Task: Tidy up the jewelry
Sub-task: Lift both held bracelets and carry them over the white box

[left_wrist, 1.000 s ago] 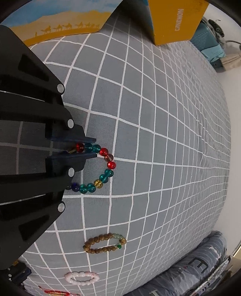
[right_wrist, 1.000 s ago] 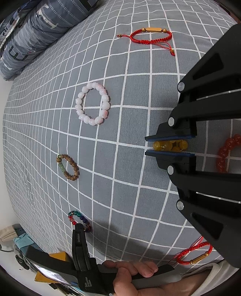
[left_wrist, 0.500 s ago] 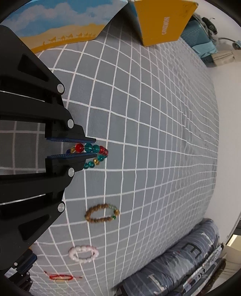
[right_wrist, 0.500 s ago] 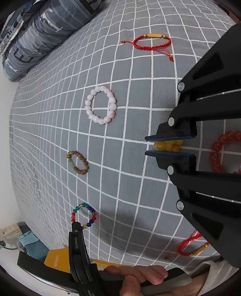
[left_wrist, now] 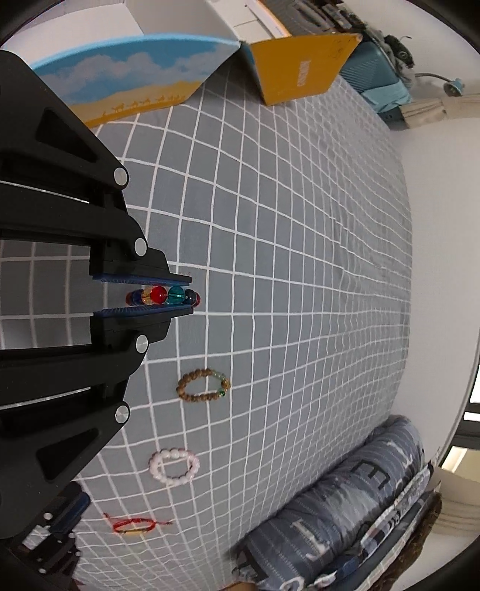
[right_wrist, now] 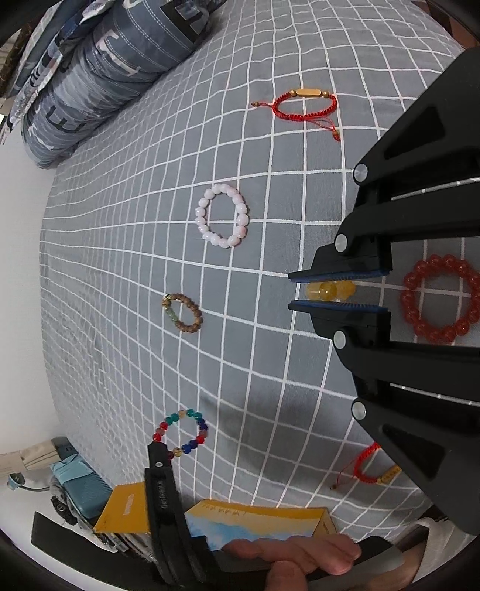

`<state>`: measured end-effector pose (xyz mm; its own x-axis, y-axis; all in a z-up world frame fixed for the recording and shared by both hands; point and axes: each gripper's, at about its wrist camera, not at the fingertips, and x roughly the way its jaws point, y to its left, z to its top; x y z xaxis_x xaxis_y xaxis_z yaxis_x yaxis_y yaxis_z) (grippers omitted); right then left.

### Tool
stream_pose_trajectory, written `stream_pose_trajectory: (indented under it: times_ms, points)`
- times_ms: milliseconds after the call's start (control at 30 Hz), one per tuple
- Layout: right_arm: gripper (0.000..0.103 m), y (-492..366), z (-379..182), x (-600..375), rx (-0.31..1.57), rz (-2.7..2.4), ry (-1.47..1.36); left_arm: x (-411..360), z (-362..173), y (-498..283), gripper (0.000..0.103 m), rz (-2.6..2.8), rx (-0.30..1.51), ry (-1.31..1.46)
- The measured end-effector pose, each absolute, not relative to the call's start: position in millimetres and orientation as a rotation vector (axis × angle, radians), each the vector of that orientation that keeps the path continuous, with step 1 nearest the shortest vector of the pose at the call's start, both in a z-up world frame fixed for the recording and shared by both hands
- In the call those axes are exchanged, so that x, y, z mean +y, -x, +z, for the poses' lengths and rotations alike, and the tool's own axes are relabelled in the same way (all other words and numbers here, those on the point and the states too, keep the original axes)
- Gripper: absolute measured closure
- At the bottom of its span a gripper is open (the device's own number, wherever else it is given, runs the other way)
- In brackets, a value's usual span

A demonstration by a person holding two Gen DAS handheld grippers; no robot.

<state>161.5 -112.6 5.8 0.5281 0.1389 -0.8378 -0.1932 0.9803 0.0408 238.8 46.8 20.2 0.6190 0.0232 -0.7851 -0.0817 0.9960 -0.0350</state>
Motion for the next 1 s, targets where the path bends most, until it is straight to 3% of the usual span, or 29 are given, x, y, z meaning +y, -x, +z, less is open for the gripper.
stream_pose_trajectory:
  times_ms: [533,1000]
  points:
    - [0.094,-167.5,51.6,-94.6,0.943,0.194,0.058,72.7,59.0,-187.8,0.094,0.089,0.892,0.081]
    - [0.094,-163.1,121.4,17.3,0.855,0.341,0.137,212.0,123.6,-109.9,0.094,0.313,0.828,0.144]
